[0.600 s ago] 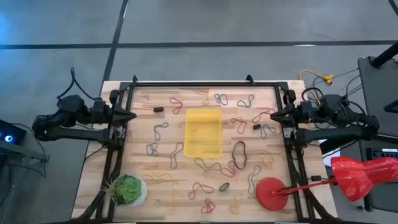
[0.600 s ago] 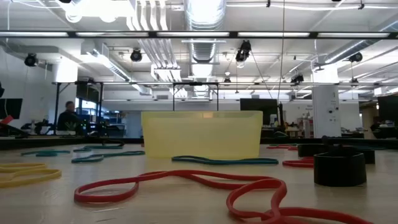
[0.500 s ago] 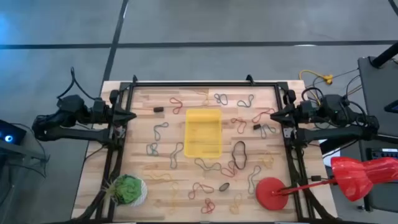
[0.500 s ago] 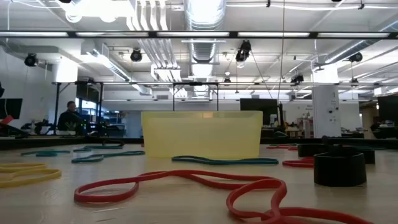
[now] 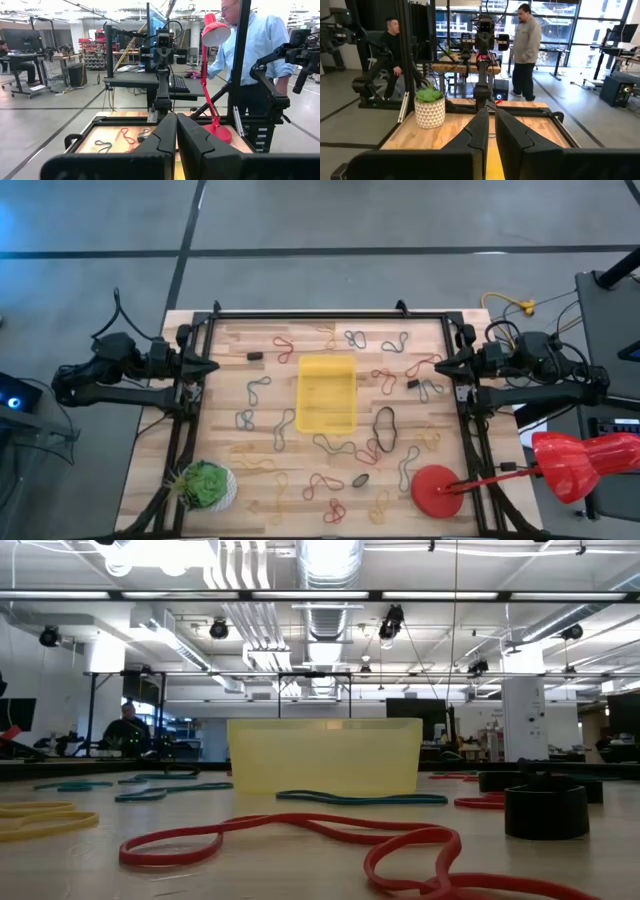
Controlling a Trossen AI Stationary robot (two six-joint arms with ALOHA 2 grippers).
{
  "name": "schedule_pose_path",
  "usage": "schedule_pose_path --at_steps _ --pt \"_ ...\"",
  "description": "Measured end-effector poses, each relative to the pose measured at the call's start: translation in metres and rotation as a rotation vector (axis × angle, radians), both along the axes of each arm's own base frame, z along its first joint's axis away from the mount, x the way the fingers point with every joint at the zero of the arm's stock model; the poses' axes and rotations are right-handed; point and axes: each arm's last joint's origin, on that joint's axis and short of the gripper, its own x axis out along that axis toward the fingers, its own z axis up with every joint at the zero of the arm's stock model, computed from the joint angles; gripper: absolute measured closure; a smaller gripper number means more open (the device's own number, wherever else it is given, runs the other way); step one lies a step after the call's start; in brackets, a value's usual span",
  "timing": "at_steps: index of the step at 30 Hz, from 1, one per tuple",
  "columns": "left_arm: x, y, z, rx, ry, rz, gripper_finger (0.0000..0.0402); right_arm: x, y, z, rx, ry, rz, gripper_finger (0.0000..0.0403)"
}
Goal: Pick and place rubber bands into bin
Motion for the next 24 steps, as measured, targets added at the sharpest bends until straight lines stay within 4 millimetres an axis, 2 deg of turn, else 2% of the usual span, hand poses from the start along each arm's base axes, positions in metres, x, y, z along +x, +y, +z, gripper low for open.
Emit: schedule_pose_path --at_steps 24 --pt "-0.0001 0.0 0.0 0.0 0.0 0.0 0.0402 0.0 0.0 -0.0001 0.011 0.001 0.0 0.038"
